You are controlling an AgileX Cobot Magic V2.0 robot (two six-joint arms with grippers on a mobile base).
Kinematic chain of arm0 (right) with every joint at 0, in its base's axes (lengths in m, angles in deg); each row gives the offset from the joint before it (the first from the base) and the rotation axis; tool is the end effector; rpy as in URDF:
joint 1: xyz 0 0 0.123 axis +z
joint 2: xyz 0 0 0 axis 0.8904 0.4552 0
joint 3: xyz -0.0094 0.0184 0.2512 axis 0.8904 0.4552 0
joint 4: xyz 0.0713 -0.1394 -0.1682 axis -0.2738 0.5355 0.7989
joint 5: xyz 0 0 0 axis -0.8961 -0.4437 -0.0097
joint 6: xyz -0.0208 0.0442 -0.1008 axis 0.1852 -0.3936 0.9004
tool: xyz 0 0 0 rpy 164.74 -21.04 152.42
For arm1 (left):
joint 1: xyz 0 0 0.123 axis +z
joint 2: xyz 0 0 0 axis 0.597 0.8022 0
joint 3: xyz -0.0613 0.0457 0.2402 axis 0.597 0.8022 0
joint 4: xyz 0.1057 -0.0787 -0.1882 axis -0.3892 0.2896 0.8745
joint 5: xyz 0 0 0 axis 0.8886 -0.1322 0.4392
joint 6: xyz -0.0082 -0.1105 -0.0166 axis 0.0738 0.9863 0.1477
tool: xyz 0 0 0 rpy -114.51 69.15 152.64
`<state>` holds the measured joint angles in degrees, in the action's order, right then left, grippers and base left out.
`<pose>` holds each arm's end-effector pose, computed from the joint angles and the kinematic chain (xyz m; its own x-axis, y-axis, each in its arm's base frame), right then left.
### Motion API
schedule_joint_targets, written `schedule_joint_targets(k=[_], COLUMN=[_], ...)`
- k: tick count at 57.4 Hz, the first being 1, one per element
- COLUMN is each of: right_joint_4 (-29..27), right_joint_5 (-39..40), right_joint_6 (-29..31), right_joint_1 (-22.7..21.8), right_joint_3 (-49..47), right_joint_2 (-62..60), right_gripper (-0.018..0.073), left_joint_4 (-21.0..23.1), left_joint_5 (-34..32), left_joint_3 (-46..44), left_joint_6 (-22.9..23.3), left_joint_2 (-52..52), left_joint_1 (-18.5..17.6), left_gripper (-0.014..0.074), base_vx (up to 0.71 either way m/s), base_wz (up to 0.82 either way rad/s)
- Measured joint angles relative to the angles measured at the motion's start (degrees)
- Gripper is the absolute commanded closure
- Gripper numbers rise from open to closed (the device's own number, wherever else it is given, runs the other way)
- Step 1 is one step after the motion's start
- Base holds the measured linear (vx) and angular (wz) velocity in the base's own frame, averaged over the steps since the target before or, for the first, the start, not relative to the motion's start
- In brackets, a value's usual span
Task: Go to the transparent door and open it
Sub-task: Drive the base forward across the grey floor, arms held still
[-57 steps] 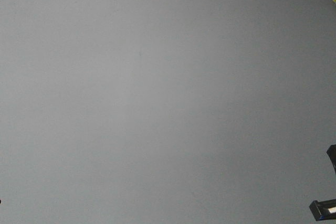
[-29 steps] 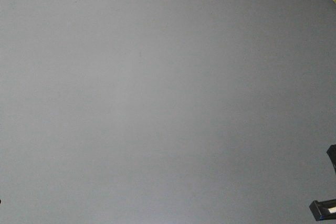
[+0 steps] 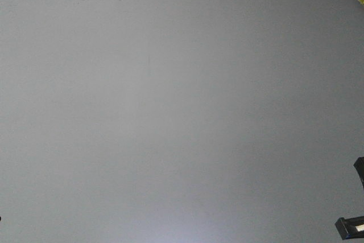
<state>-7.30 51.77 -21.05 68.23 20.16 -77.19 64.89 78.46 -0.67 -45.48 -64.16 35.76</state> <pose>0.0873 0.0112 0.1849 -0.1105 -0.0799 -0.9907 -0.1274 0.9897 -0.0656 0.0880 -0.0013 0.1838 -0.1274 0.0019 -0.9919 0.0158 0.9999 -0.0001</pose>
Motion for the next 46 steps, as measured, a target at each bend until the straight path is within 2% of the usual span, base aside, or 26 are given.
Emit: schedule_joint_targets(k=[24, 46], right_joint_4=[0.00, 0.00], right_joint_5=[0.00, 0.00], right_joint_6=[0.00, 0.00], right_joint_1=[0.00, 0.00], right_joint_3=[0.00, 0.00], right_joint_2=[0.00, 0.00], right_gripper=[0.0548, 0.0548], left_joint_4=[0.00, 0.00], left_joint_5=[0.00, 0.00], left_joint_3=[0.00, 0.00], left_joint_6=[0.00, 0.00], left_joint_2=[0.00, 0.00], left_joint_1=[0.00, 0.00], left_gripper=[0.0599, 0.0599], base_vx=[0.19, 0.33], base_wz=[0.05, 0.10])
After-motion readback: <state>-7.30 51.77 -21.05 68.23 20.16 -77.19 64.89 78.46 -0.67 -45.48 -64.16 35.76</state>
